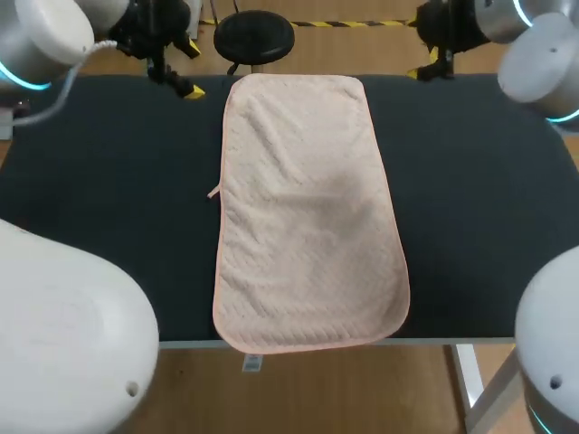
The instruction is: Fold the towel
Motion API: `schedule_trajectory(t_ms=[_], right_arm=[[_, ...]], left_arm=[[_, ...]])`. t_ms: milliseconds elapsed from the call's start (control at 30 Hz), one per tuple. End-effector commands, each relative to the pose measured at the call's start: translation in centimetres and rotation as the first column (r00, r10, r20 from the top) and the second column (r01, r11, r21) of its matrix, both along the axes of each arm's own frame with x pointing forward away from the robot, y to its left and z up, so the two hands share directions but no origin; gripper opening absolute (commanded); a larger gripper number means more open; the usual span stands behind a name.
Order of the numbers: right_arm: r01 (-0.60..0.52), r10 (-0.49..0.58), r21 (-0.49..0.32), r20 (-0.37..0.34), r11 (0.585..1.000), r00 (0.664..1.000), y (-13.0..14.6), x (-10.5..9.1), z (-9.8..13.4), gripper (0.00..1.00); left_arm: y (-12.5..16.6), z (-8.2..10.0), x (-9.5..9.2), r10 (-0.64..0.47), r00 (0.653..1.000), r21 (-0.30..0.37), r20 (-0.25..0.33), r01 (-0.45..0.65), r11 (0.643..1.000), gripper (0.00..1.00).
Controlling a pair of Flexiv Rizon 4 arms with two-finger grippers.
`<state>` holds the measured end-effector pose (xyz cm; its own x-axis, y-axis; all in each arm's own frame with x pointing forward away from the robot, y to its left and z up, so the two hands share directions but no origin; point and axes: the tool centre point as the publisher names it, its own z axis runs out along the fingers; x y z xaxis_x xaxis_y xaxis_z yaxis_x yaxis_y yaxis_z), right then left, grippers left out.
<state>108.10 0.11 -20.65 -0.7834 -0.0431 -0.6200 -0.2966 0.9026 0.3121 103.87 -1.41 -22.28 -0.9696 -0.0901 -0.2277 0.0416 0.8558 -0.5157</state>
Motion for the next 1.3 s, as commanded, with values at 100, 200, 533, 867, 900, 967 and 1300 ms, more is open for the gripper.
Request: schedule_trajectory(t_ms=[100,200,533,867,900,967,1300], right_arm=[[-0.037,-0.095,-0.675,-0.158,0.737,0.983,3.2,-0.8,-0.9,1.00],[-0.022,-0.147,-0.675,-0.192,0.737,0.970,4.0,-1.9,-1.8,1.00],[0.094,-0.320,-0.711,-0.191,0.697,0.928,4.8,-4.7,-5.0,1.00],[0.193,-0.386,-0.600,-0.211,0.776,0.898,3.8,-5.7,-9.7,1.00],[0.190,-0.378,-0.593,-0.209,0.782,0.902,3.8,-5.8,-10.0,1.00],[0.172,-0.360,-0.595,-0.212,0.785,0.908,3.9,-5.8,-10.8,1.00],[0.078,-0.287,-0.641,-0.229,0.764,0.930,4.1,-6.2,-11.8,1.00]], left_arm=[[-1.0,-2.0,0.0,-0.129,0.974,0.510,-0.188,0.209,0.835,1.00],[-1.2,-2.9,-0.8,-0.088,0.979,0.563,-0.185,0.179,0.807,1.00],[-2.5,-5.9,-2.1,-0.010,0.980,0.625,-0.200,0.136,0.769,1.00],[-3.5,-9.3,-1.8,0.058,0.983,0.615,-0.176,0.064,0.786,1.00],[-3.7,-9.9,-1.7,0.057,0.982,0.596,-0.180,0.062,0.801,1.00],[-3.7,-10.9,-1.6,0.068,0.977,0.572,-0.201,0.060,0.818,1.00],[-3.5,-12.4,-2.2,0.030,0.969,0.525,-0.246,0.107,0.844,1.00]])
